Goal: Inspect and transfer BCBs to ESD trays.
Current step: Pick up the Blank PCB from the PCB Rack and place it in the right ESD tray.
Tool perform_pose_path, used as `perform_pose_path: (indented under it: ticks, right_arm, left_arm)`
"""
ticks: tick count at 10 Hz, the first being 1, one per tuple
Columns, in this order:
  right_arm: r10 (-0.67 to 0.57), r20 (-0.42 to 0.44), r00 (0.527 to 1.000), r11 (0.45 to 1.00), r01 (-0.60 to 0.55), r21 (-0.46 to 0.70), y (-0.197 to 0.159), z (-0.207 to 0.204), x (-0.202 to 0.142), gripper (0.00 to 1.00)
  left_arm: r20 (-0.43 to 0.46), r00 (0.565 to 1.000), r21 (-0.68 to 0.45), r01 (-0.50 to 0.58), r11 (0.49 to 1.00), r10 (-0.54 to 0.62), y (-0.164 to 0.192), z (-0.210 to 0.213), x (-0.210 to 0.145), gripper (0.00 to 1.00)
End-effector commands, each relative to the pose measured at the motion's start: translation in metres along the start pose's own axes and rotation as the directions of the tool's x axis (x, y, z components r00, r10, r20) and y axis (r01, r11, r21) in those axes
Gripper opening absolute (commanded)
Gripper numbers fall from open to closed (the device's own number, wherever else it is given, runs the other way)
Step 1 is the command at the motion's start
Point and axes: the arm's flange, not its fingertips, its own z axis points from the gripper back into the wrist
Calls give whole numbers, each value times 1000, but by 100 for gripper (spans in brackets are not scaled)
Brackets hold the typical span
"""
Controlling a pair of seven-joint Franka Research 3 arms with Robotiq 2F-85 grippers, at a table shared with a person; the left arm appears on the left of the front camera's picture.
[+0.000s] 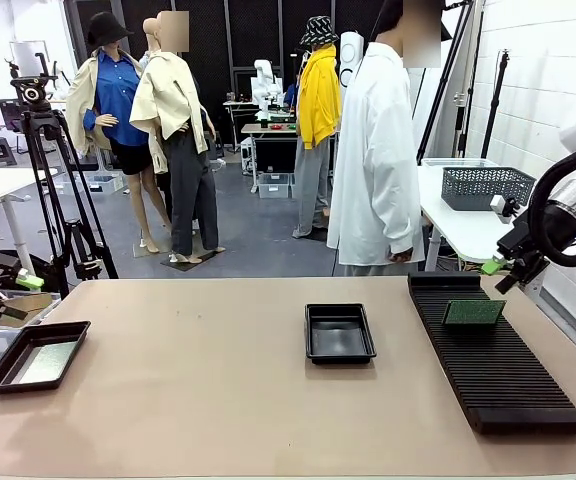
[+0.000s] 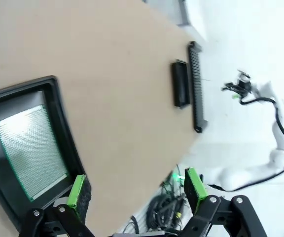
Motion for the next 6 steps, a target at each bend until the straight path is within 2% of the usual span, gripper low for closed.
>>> perform_pose_path:
  ticks: [1,4,6]
  right_arm:
    - [43,-26,999,999,-43,-26,-2,1,3,100]
    - [70,-47,996,996,-72,-45,-1,0,4,100]
    - [147,-86,985,987,-153,-57,3,2,5,100]
  left_arm:
    - [-22,999,-131,31,991,-35,13,10,10,100]
    - [-41,997,-228,54,972,-65,18,11,11,100]
    - [-46,994,-291,86,953,-104,16,10,12,100]
